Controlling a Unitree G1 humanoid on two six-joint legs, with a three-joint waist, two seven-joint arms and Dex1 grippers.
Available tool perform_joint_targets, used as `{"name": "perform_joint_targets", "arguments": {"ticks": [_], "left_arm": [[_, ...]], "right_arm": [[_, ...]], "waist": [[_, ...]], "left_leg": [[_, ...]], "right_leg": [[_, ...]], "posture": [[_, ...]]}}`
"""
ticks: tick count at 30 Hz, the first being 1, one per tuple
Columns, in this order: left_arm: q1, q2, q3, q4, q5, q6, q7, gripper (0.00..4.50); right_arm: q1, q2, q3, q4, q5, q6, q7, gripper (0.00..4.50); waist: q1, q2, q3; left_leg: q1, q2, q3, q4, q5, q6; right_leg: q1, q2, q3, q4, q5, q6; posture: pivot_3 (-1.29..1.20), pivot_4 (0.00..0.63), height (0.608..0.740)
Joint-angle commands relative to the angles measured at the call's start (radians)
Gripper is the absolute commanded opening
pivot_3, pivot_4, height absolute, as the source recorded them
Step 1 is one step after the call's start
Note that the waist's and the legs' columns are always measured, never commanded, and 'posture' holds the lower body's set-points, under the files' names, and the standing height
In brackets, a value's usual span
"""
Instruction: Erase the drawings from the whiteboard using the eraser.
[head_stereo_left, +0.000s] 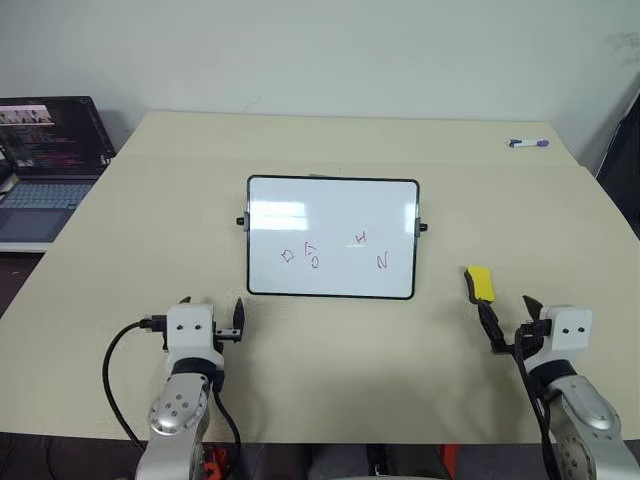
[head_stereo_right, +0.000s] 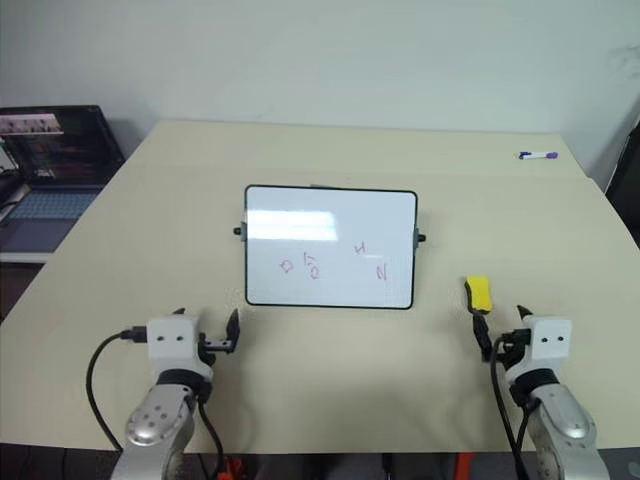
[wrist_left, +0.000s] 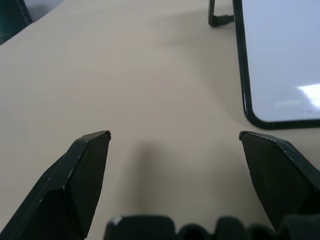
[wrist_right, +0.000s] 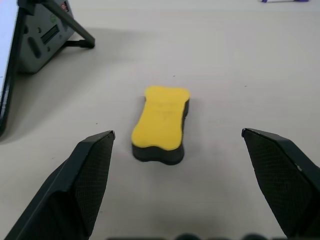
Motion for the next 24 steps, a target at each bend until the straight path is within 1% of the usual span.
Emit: {"name": "perform_joint_targets", "arguments": {"ticks": [1, 3, 5, 6, 8, 10, 12, 15, 17, 19, 20, 23, 24], "left_arm": [[-0.057, 0.003, -0.003, 0.020, 0.001, -0.021, 0.001, 4.50], [-0.082, 0.010, 0.017, 0.034, 0.002, -0.035, 0.012, 4.50], [-0.089, 0.007, 0.038, -0.007, -0.028, -0.022, 0.007, 4.50], [-0.084, 0.025, 0.033, -0.039, -0.035, -0.021, -0.021, 4.50], [-0.083, 0.075, 0.020, -0.088, -0.049, -0.013, -0.089, 4.50], [-0.098, 0.149, 0.010, -0.144, -0.094, -0.004, -0.190, 4.50], [-0.154, 0.227, 0.015, -0.186, -0.156, 0.049, -0.276, 4.50], [-0.256, 0.301, 0.033, -0.185, -0.238, 0.121, -0.353, 4.50], [-0.375, 0.353, -0.003, -0.158, -0.281, 0.167, -0.428, 4.50], [-0.455, 0.397, -0.028, -0.123, -0.316, 0.177, -0.507, 4.50], [-0.507, 0.412, -0.064, -0.101, -0.332, 0.193, -0.554, 4.50], [-0.643, 0.470, -0.203, -0.019, -0.325, 0.170, -0.733, 4.50], [-0.680, 0.473, -0.229, 0.014, -0.332, 0.156, -0.782, 4.50]], "right_arm": [[-0.022, -0.033, -0.029, -0.035, 0.047, 0.035, 0.034, 4.47], [-0.013, -0.048, -0.023, -0.035, 0.015, 0.024, 0.032, 4.47], [-0.012, -0.063, -0.021, -0.065, 0.014, 0.021, 0.046, 4.47], [-0.017, -0.073, -0.024, -0.083, 0.018, 0.015, 0.055, 4.47], [-0.030, -0.083, -0.043, -0.115, 0.038, 0.022, 0.053, 4.47], [-0.032, -0.114, -0.054, -0.156, 0.037, 0.026, 0.068, 4.47], [-0.050, -0.147, -0.071, -0.193, 0.060, 0.055, 0.081, 4.47], [-0.086, -0.164, -0.079, -0.219, 0.087, 0.102, 0.071, 4.47], [-0.119, -0.160, -0.075, -0.224, 0.102, 0.144, 0.050, 4.47], [-0.117, -0.151, -0.047, -0.265, 0.103, 0.203, 0.021, 4.47], [-0.116, -0.149, -0.040, -0.278, 0.097, 0.227, 0.004, 4.47], [-0.118, -0.138, -0.016, -0.318, 0.076, 0.275, -0.043, 4.47], [-0.114, -0.133, -0.008, -0.329, 0.071, 0.294, -0.058, 4.47]], "waist": [[0.001, 0.000, 0.000], [0.001, -0.001, 0.000], [0.001, -0.001, 0.000], [0.000, 0.000, 0.000], [-0.002, -0.001, 0.000], [-0.001, -0.001, 0.001], [0.001, -0.001, 0.001], [0.003, -0.001, 0.001], [0.002, -0.001, 0.001], [0.004, -0.002, 0.001], [0.003, -0.001, 0.001], [0.002, -0.001, 0.001], [0.002, -0.001, 0.001]], "left_leg": [[0.000, 0.000, 0.000, 0.001, 0.000, 0.000], [0.000, 0.000, 0.000, 0.001, 0.000, 0.001], [0.000, 0.000, 0.000, 0.000, 0.000, 0.000], [0.000, 0.000, 0.000, 0.000, 0.000, 0.000], [-0.001, 0.000, 0.000, -0.001, 0.000, 0.001], [-0.001, 0.000, 0.000, -0.001, -0.001, 0.001], [0.000, 0.000, 0.000, -0.001, -0.001, 0.001], [0.000, 0.000, -0.001, 0.001, 0.000, 0.001], [0.000, 0.000, -0.001, 0.001, 0.000, 0.001], [0.000, -0.001, -0.002, 0.001, 0.000, 0.001], [0.000, -0.001, -0.002, 0.001, 0.000, 0.001], [-0.002, -0.002, -0.002, -0.001, 0.000, 0.001], [-0.002, -0.002, -0.001, -0.001, 0.000, 0.001]], "right_leg": [[0.000, 0.000, 0.000, 0.000, 0.000, 0.000], [0.001, 0.000, 0.000, 0.000, 0.001, 0.001], [0.000, 0.000, 0.000, 0.000, 0.000, 0.001], [0.000, 0.000, 0.000, -0.001, 0.000, 0.000], [-0.001, 0.000, 0.000, -0.001, 0.000, 0.000], [-0.001, 0.000, 0.000, -0.001, 0.000, 0.000], [0.000, 0.000, 0.000, -0.001, 0.000, 0.000], [0.001, 0.000, -0.001, 0.000, 0.000, 0.000], [0.001, 0.000, -0.001, 0.000, 0.000, 0.000], [0.001, 0.000, -0.002, 0.000, 0.000, 0.000], [0.001, 0.000, -0.002, 0.000, 0.000, 0.000], [0.000, 0.000, -0.002, -0.002, 0.000, 0.000], [0.000, 0.000, -0.001, -0.002, 0.000, 0.000]], "posture": [[0.00, 0.150, 0.740], [0.00, 0.150, 0.740], [0.00, 0.150, 0.740], [0.00, 0.150, 0.740], [0.00, 0.150, 0.740], [0.00, 0.150, 0.740], [0.00, 0.150, 0.740], [0.00, 0.150, 0.740], [0.00, 0.150, 0.740], [0.00, 0.150, 0.740], [0.00, 0.150, 0.740], [0.00, 0.150, 0.740], [0.00, 0.150, 0.740]]}}
